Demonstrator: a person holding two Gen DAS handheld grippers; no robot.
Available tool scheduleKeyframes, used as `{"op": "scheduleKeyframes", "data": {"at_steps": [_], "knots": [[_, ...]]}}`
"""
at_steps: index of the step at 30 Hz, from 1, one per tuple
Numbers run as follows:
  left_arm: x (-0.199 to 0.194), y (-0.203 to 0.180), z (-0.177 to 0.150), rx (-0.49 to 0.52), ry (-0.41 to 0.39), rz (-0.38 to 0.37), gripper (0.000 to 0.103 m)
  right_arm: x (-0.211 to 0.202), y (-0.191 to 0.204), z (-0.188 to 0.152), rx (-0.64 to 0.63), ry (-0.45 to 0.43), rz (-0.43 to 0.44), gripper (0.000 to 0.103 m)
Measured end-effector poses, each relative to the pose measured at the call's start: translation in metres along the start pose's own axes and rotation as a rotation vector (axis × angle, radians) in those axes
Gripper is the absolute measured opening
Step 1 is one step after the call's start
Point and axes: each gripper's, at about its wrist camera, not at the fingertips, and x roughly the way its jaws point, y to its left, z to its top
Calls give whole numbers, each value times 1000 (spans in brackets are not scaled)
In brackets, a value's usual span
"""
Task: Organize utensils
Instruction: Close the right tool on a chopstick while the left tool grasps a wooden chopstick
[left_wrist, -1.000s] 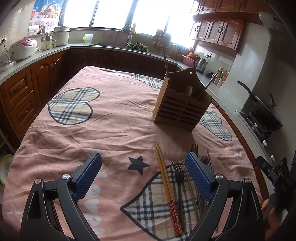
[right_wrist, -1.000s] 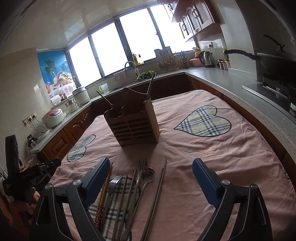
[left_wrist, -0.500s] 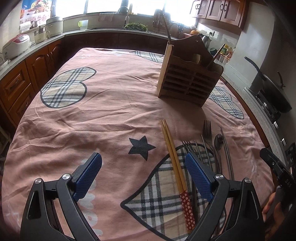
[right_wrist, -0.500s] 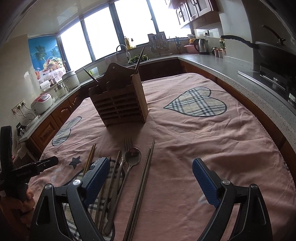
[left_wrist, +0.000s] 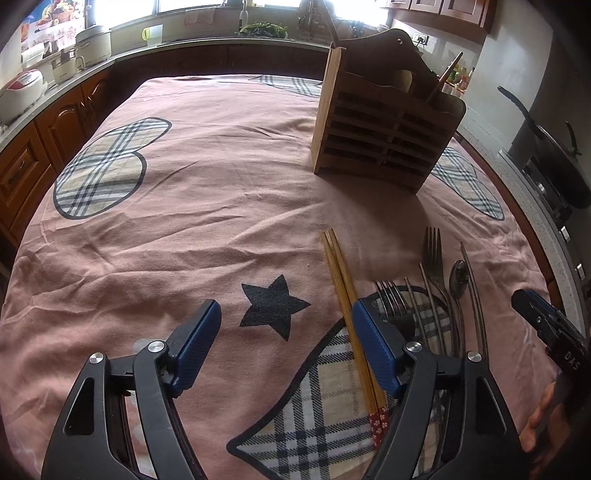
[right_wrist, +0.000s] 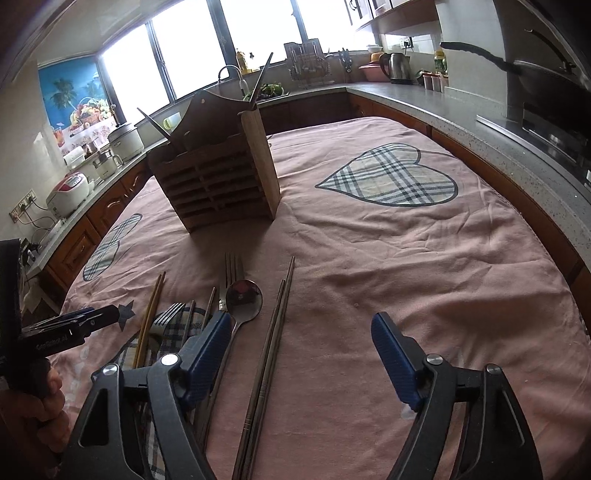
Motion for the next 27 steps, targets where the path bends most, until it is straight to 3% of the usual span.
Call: {"op": "scheduleKeyframes", "data": {"at_steps": [8, 10, 13, 18, 27], "knots": [[20, -8, 18, 12, 40, -34, 55, 28, -1, 10, 14, 63, 20, 46], [27, -12, 21, 24, 55, -34, 45, 34, -1, 13, 12, 75, 19, 41], [37, -17, 25, 35, 77, -38, 41, 43, -2, 17, 17, 96, 18, 38], [45, -22, 30, 66, 79, -28, 37, 56, -4, 20, 12, 130, 15, 25], [46, -20, 31, 106, 90, -51, 22, 63, -6, 30, 21, 145, 34, 20]]}}
